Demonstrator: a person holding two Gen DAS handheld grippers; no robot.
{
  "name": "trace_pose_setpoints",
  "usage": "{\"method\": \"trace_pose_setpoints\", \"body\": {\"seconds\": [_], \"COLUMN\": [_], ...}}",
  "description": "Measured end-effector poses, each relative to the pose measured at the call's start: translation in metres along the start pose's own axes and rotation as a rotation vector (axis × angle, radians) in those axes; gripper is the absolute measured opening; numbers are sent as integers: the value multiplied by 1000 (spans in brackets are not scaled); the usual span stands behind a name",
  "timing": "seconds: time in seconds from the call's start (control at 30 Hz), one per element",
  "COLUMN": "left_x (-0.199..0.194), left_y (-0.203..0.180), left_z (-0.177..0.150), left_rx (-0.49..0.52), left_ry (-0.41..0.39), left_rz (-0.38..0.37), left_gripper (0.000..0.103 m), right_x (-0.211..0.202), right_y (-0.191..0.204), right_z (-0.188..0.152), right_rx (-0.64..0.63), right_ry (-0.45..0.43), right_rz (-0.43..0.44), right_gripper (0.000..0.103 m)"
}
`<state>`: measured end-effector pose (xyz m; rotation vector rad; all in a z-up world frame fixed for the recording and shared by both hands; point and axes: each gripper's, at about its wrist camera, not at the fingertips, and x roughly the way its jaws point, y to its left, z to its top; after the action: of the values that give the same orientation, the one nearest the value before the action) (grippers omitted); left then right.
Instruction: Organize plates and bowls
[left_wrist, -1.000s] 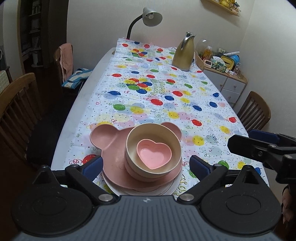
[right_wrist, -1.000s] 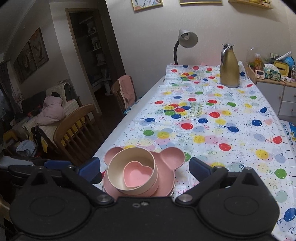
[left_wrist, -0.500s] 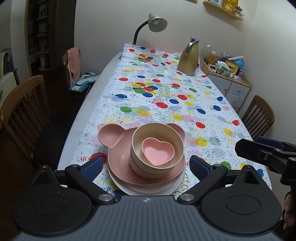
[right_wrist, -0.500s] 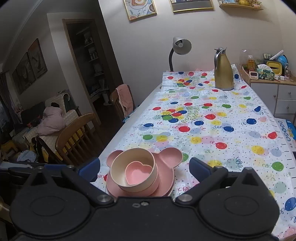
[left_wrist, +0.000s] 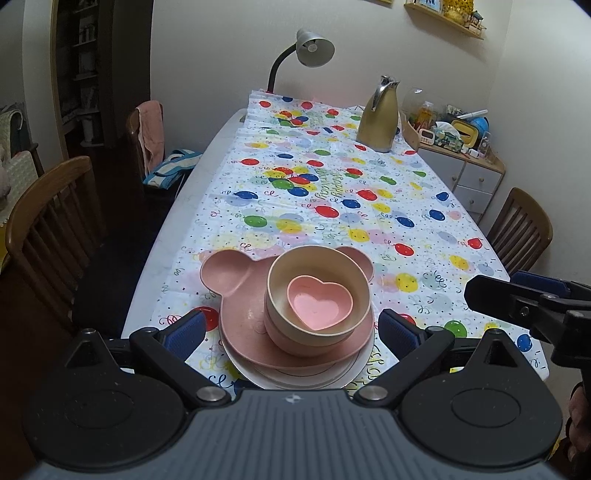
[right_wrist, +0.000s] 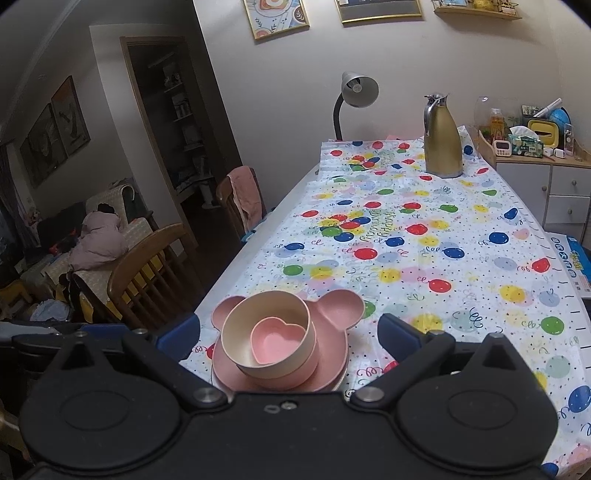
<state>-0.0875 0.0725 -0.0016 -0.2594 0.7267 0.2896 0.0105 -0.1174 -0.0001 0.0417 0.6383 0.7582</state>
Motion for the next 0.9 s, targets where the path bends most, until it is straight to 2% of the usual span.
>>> {"method": "trace_pose_setpoints", "body": {"seconds": [0.9], "left_x": [8], "left_y": [4], "left_z": [-3], "left_rx": [-7], "left_ry": [28], "left_rz": [-5], "left_gripper": [100], "right_x": [4], "right_y": [4], "right_z": [-2], "right_rx": [21], "right_ry": [24], "right_rz": [-25], "right_gripper": [103]}}
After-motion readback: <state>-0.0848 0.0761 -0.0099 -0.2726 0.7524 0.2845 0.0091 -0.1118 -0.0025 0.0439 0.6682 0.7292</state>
